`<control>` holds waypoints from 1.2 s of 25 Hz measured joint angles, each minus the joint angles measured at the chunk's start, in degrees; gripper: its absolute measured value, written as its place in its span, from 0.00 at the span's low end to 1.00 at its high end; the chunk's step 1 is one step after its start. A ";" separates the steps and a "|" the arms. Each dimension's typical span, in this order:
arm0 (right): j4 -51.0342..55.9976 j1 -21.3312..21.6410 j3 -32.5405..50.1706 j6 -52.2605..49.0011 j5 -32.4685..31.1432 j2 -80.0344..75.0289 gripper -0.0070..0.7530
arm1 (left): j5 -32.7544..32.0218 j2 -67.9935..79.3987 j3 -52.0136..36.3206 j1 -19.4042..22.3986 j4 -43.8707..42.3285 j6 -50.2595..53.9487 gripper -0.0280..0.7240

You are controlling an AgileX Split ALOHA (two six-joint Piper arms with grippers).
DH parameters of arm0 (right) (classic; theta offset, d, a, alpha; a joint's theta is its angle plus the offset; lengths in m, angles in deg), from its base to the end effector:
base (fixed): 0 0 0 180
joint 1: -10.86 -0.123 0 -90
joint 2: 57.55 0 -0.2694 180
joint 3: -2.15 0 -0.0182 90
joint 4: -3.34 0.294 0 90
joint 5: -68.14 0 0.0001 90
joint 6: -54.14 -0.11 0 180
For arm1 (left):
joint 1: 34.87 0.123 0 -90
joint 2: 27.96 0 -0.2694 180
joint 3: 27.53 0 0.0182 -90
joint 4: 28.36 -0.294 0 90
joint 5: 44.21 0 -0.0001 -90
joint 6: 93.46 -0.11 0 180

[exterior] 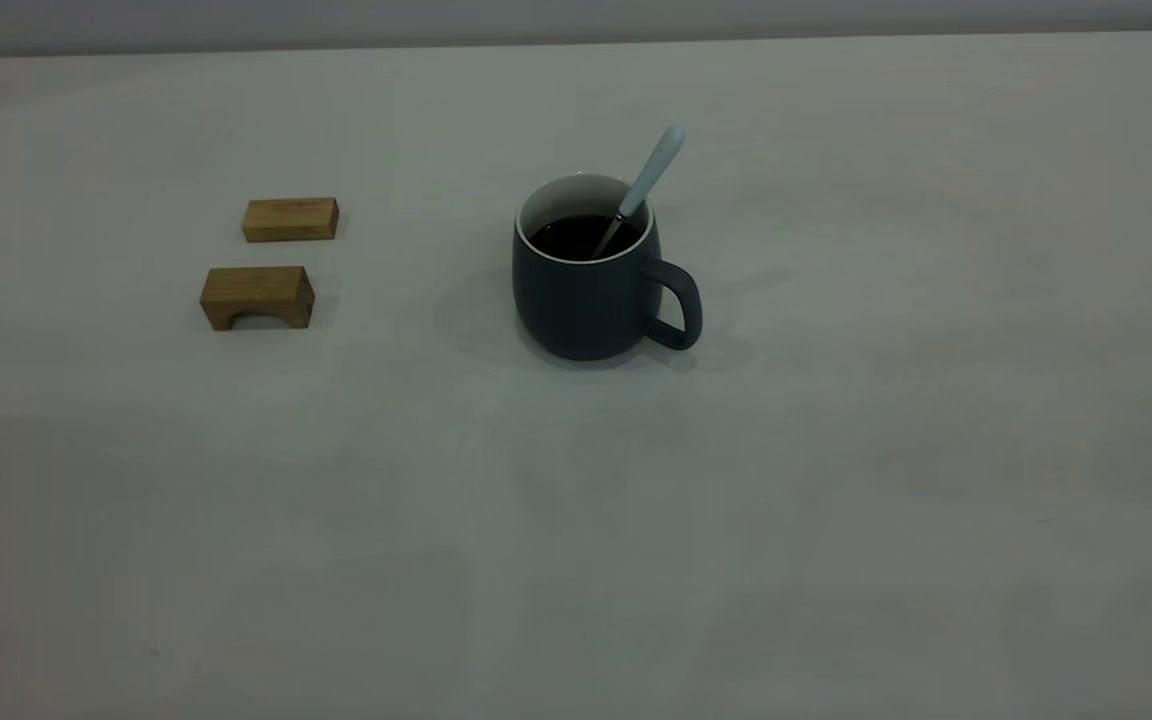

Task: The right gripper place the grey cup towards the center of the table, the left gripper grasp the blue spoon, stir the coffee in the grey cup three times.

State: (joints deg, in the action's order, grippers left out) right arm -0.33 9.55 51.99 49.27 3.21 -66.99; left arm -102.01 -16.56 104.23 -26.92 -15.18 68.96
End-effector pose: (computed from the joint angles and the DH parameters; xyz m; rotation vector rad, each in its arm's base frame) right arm 0.0686 -0.0048 0.2713 0.0711 2.1648 -0.0165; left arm 0.0789 -0.0104 0.2919 0.1659 2.0214 0.0049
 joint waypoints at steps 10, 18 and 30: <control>0.00 0.00 0.00 0.00 0.00 0.00 0.65 | -8.83 -4.27 0.34 -2.76 -1.45 -0.22 0.75; 0.00 0.00 0.00 0.00 0.00 0.00 0.65 | -8.56 -4.27 -0.26 -5.13 -1.52 -0.10 0.75; 0.00 0.00 0.00 0.00 0.00 0.00 0.65 | -8.52 -4.27 -0.27 -5.13 -1.48 -0.04 0.75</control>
State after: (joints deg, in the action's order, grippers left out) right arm -0.33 9.55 51.99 49.27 3.21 -66.99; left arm -110.53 -20.83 103.95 -32.06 -16.66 68.92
